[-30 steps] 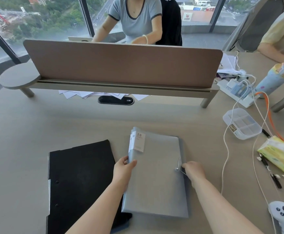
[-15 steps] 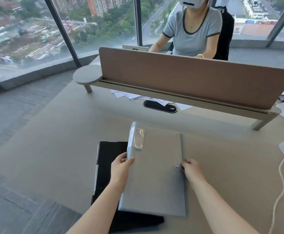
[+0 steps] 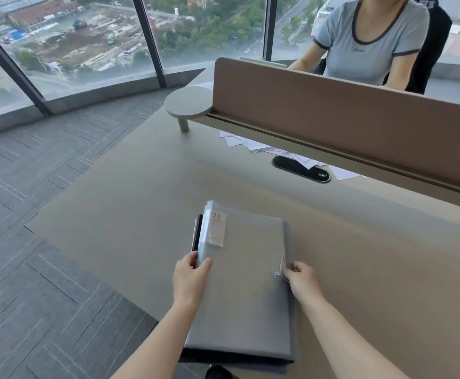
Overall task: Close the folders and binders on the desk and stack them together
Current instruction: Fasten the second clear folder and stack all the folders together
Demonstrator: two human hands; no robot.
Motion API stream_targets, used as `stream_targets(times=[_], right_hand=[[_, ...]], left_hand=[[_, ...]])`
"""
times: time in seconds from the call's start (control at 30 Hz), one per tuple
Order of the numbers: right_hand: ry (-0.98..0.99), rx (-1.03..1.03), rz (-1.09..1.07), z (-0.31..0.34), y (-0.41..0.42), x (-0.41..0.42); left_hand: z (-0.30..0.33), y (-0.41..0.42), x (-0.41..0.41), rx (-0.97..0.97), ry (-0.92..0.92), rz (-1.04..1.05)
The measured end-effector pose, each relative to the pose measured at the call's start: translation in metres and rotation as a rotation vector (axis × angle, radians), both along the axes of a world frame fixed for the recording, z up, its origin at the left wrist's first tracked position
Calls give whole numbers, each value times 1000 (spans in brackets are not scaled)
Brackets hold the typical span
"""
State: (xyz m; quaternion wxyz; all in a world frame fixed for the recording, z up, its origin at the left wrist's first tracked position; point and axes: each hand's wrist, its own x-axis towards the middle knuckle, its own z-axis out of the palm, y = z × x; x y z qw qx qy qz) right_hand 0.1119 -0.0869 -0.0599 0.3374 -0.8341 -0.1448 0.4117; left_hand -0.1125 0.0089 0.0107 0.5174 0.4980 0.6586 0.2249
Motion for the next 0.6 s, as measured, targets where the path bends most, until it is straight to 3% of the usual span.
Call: stream_targets(times=[0.33, 0.6], right_hand=[[-106, -99, 71, -7, 10, -14], [-75, -150, 45, 21, 22, -13]], left_hand=[[-12, 4, -9, -64, 227, 1], [-9, 7, -5, -258, 94, -20]])
